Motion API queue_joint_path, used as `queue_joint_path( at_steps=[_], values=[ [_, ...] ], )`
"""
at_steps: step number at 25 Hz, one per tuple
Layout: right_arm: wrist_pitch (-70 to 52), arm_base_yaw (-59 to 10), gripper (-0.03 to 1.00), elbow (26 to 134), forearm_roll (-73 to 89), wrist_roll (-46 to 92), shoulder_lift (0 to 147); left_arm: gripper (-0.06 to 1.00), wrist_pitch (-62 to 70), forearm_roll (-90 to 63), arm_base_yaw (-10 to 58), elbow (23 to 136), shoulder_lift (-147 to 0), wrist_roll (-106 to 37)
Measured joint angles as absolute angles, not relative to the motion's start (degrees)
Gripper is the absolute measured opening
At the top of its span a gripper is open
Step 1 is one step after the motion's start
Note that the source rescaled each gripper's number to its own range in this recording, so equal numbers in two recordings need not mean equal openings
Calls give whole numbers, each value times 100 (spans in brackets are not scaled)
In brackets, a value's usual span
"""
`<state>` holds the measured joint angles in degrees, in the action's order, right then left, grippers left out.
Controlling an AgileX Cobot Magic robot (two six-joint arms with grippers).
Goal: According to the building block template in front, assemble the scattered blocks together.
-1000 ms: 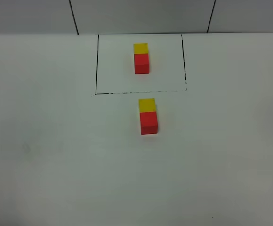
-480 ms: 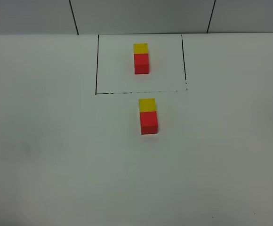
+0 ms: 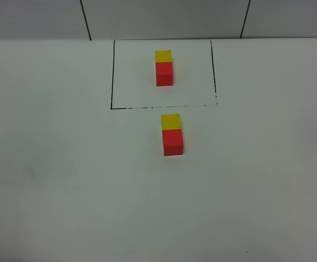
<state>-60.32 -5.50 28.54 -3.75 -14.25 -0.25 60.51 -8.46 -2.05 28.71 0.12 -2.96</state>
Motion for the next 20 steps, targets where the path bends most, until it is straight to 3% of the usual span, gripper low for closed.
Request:
queue_joint_path(
  at_steps=[5,20],
  values=[
    [-6032,-247,78,2854,-379,-1425,-25,71,6051,-846,-205,2871,12,-296],
    [-6032,-242,78,2854,-374,-1425,-25,71,6051,-851,-205,2871,12,-296]
  ],
)
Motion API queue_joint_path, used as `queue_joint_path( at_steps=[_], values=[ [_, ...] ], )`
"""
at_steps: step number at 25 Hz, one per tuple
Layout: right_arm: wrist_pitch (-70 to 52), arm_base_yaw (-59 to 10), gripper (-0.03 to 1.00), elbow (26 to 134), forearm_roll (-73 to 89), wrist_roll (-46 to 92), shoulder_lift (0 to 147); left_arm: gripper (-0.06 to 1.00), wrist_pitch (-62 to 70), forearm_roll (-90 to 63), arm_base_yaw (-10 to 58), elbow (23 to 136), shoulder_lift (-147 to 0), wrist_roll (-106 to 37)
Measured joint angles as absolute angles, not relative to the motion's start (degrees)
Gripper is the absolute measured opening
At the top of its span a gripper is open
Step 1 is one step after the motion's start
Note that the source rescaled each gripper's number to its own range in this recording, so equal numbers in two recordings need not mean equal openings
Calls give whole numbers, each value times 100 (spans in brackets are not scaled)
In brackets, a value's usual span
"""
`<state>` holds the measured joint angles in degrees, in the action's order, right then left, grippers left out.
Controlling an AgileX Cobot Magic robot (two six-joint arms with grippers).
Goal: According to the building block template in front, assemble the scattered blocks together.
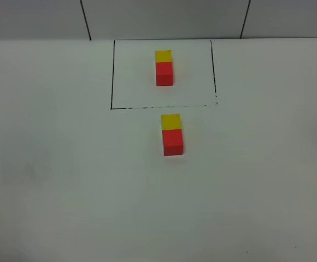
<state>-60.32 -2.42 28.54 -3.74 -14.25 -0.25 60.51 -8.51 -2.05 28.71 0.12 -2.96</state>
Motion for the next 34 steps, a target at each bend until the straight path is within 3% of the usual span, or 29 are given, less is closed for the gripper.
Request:
queue_joint_path(
  at_steps=[15,34],
  values=[
    [-6032,-242,78,2854,-180,-1045,-25,71,6051,-851,-205,2871,12,-296],
    [-6032,-242,70,2850,0,-756,-25,71,6051,-851,-205,2871,12,-296]
  ],
)
